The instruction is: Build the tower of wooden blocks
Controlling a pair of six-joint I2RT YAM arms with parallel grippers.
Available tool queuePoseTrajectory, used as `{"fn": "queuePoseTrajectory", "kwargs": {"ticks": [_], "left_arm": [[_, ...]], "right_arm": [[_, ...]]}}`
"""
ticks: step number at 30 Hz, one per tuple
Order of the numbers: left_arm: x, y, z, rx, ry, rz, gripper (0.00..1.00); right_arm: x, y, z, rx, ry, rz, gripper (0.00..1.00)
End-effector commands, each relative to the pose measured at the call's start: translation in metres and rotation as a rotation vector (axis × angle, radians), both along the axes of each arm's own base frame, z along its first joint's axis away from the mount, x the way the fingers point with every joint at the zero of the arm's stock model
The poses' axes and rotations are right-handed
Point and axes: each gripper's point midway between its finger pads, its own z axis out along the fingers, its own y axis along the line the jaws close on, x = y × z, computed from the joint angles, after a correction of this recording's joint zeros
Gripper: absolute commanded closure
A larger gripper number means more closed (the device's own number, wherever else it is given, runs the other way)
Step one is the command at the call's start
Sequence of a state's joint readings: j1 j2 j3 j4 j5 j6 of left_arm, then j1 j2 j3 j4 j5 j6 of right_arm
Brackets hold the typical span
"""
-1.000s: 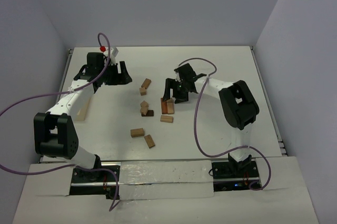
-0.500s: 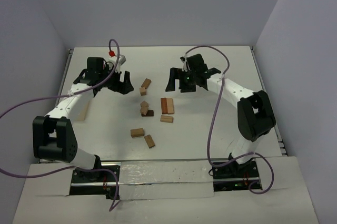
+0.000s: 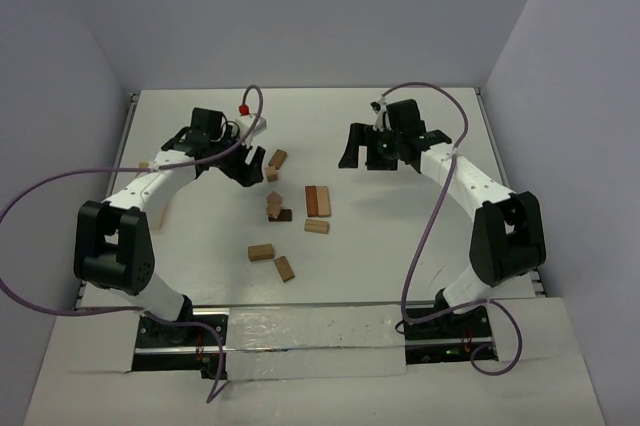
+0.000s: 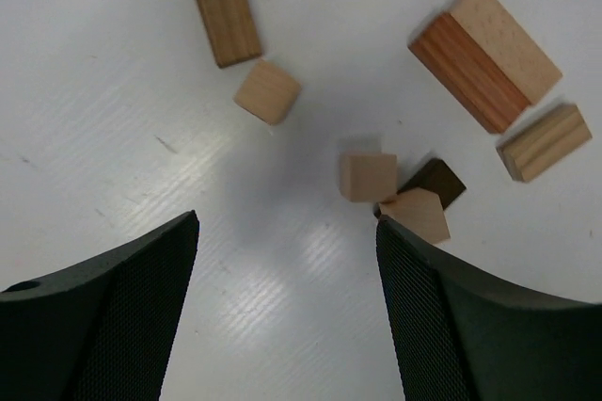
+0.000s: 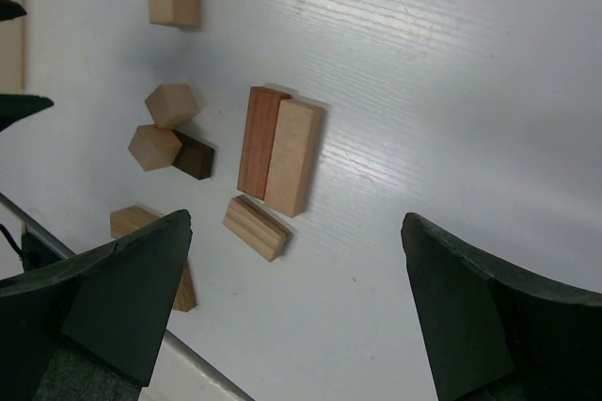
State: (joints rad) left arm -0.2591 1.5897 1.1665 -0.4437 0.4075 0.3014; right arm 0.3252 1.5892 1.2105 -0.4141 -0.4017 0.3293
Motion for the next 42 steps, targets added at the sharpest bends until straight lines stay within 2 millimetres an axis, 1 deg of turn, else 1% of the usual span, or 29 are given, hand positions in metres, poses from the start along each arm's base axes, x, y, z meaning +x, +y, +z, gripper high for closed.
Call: {"fn": "queuePoseTrajectory", "kwargs": {"ticks": [1,3,4,5,6,8,11,15,22,25,28,30,33,37,42], "left_arm": [[-0.039,-0.022,0.006,0.014,-0.08,-0.267,0.18],[-0.056,-0.032,0.004,0.037,-0.094,-0.356,0.18],[-0.063,-0.032,0.001,0.051,-0.095,-0.391,0.18],[-0.08,-0.037,-0.005,0.071,-0.091,-0.477,0.19],[-0.088,-0.041,-0.006,0.079,-0.093,-0.518,0.2],[-0.103,-0.041,-0.019,0.102,-0.07,-0.569,0.21],[-0.116,-0.039,-0.028,0.133,-0.07,-0.632,0.23],[-0.132,-0.037,-0.036,0.159,-0.061,-0.697,0.24],[-0.17,-0.045,-0.037,0.14,-0.066,-0.913,0.27],[-0.176,-0.049,-0.033,0.114,-0.075,-0.976,0.28],[-0.175,-0.056,-0.03,0.112,-0.114,-1.031,0.27],[-0.176,-0.058,-0.032,0.132,-0.134,-1.073,0.27],[-0.183,-0.061,-0.038,0.183,-0.172,-1.173,0.27],[-0.191,-0.061,-0.045,0.241,-0.208,-1.271,0.28],[-0.192,-0.071,-0.042,0.255,-0.241,-1.335,0.3]], "right_arm": [[-0.007,-0.013,0.011,0.001,-0.046,0.005,0.0],[-0.005,-0.02,0.011,0.005,-0.045,-0.008,0.0],[-0.006,-0.021,0.011,0.005,-0.045,-0.011,0.0],[-0.007,-0.023,0.01,0.004,-0.044,-0.013,0.0],[-0.007,-0.024,0.01,0.007,-0.045,-0.015,0.0],[-0.009,-0.026,0.01,0.009,-0.047,-0.016,0.0],[-0.011,-0.028,0.009,0.008,-0.048,-0.016,0.0],[-0.013,-0.029,0.007,0.008,-0.043,-0.016,0.0],[-0.012,-0.03,0.003,0.009,-0.035,-0.016,0.0],[-0.012,-0.031,0.001,0.003,-0.031,-0.021,0.0],[-0.011,-0.032,-0.001,0.0,-0.032,-0.024,0.0],[-0.011,-0.032,-0.002,-0.003,-0.03,-0.026,0.0],[-0.01,-0.033,-0.004,-0.007,-0.026,-0.026,0.0],[-0.01,-0.034,-0.006,-0.008,-0.021,-0.03,0.0],[-0.009,-0.033,-0.007,0.001,-0.012,-0.031,0.0]]}}
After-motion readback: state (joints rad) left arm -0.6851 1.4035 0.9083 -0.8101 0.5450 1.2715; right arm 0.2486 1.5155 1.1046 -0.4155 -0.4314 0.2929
